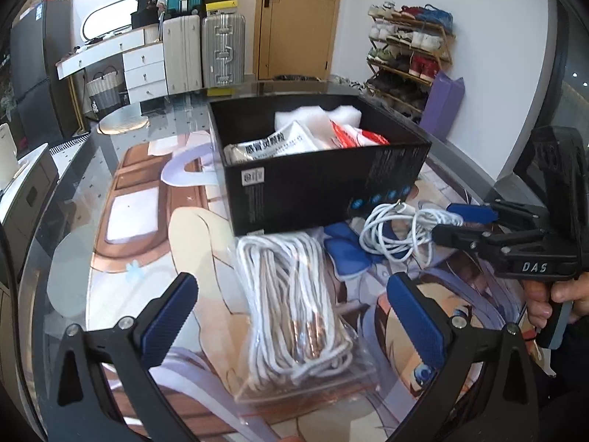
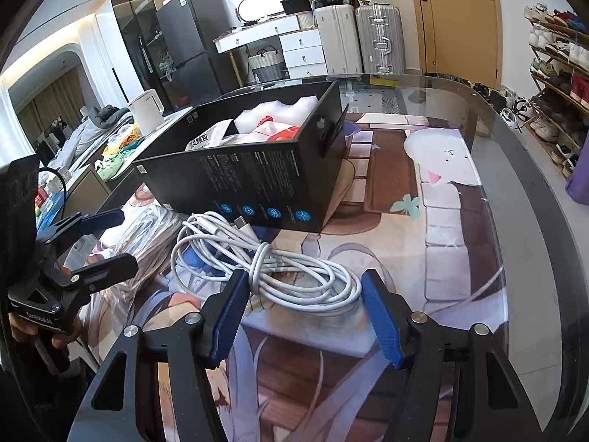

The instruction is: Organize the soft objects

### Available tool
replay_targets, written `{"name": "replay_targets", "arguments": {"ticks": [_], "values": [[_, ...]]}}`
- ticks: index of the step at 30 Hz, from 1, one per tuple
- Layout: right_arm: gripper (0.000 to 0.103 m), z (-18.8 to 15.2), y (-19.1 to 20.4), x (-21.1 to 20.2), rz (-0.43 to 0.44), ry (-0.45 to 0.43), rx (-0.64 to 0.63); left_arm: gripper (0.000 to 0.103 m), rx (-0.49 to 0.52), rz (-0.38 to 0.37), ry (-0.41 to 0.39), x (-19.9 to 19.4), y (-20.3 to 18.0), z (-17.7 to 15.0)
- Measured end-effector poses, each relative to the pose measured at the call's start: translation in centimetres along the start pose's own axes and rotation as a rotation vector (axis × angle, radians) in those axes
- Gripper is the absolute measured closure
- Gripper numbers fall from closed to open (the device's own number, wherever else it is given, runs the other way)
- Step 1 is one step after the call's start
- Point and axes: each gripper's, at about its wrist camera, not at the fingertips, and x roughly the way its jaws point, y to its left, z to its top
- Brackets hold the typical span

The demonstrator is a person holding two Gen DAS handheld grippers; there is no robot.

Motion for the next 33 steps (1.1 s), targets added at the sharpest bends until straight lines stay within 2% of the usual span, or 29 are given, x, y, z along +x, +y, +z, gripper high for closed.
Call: {"name": "replay_targets", "arguments": {"ticks": [6,8,11,13,16,18,19,24,28,31,33], "values": [[0.039,-0.3,-0.4,-0.7,-0.002,0.001,-0.003,0.002,0.002,0.023,0.083,1.6,-0.4,-0.6],[0.039,-0.4,-0.2,-0.5,-0.003,0.022,-0.027,0.008,0.013,0.029,0.085,1.7,-0.5,-0.7],[0.039,-0.6,0.4,-0.5,-0.001,0.026,-0.058,0.023,0.035,0.048,0.085,1.8,-0.8,-0.8],[0.039,-0.6,1.0,-0.5,0.013,0.033,-0.092,0.044,0.056,0.062,0.071,1.6,-0.9,-0.9],[0.037,-0.6,1.7,-0.7,0.023,0.027,-0.130,0.055,0.043,0.043,0.059,1.3,-0.6,-0.9],[0.026,-0.6,2.2,-0.8,0.016,0.018,-0.158,0.059,0.036,0.032,0.050,1.0,-0.3,-0.8],[0.024,-0.6,2.4,-0.8,0.015,0.012,-0.170,0.060,0.033,0.029,0.046,0.9,-0.2,-0.8],[0.024,-0.2,3.6,-0.1,0.024,0.028,-0.255,0.062,0.017,0.016,0.026,0.4,0.2,-0.7],[0.025,0.3,4.3,1.2,0.025,0.052,-0.276,0.062,0.014,0.004,0.004,-0.1,0.3,-0.7],[0.035,0.7,4.7,1.9,0.048,0.079,-0.289,0.062,0.007,-0.006,-0.013,-0.7,0.4,-0.7],[0.051,0.8,5.1,2.0,0.067,0.088,-0.302,0.062,0.005,-0.012,-0.025,-1.1,0.5,-0.7]]}}
